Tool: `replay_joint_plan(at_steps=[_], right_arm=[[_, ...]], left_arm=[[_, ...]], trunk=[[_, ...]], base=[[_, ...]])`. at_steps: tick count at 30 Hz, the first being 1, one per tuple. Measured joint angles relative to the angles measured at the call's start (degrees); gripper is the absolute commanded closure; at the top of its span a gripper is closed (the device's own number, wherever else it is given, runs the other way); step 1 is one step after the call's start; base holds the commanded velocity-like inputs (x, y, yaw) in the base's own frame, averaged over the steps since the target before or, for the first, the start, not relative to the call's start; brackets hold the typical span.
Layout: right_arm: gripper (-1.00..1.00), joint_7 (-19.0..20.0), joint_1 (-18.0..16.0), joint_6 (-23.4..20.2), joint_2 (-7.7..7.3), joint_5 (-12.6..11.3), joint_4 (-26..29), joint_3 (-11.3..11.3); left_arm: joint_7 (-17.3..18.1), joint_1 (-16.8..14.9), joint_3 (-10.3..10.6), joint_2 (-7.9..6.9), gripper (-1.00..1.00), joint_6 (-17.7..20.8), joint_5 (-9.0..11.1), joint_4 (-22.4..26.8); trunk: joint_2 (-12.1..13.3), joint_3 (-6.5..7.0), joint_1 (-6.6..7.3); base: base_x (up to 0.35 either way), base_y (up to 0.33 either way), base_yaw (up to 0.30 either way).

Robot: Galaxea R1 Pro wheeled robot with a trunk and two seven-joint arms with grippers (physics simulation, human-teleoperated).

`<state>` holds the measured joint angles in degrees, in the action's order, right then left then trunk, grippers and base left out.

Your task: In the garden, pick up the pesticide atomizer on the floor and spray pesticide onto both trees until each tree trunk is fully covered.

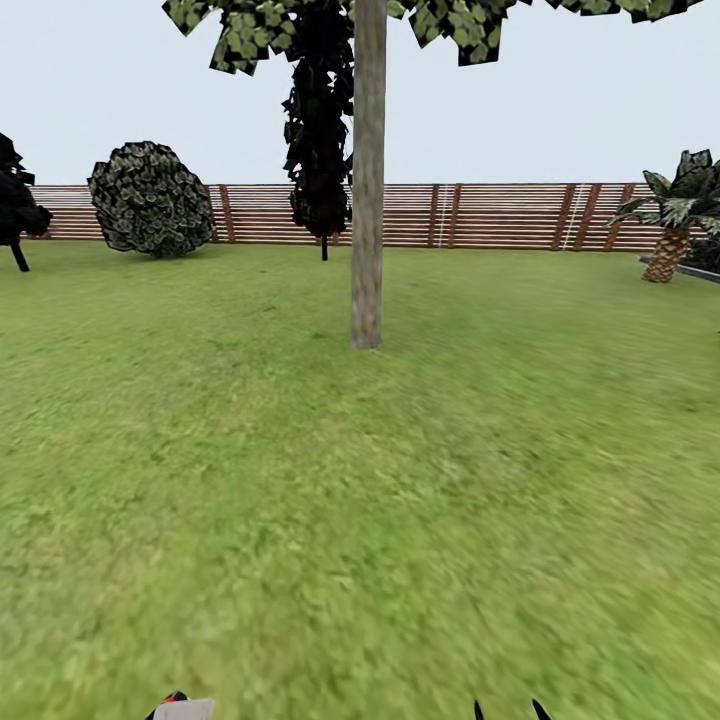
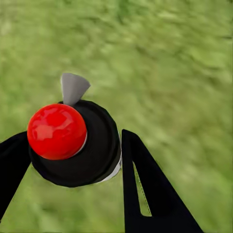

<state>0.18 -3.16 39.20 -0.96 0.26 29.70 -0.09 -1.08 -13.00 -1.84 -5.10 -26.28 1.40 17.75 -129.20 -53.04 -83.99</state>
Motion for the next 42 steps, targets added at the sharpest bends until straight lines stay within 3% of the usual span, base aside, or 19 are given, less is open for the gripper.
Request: replay_joint_plan(at_steps=[42], right_arm=[[-1.00, -0.4, 0.0, 0.0, 0.08, -0.3, 0.1, -0.3]], left_arm=[[0.0, 0.0, 0.0, 0.09, 1.00, -0.1, 0.0, 0.0]], trunk=[[0.0, -0.13, 0.00]], base=[[0.340, 0.000, 0.000]])
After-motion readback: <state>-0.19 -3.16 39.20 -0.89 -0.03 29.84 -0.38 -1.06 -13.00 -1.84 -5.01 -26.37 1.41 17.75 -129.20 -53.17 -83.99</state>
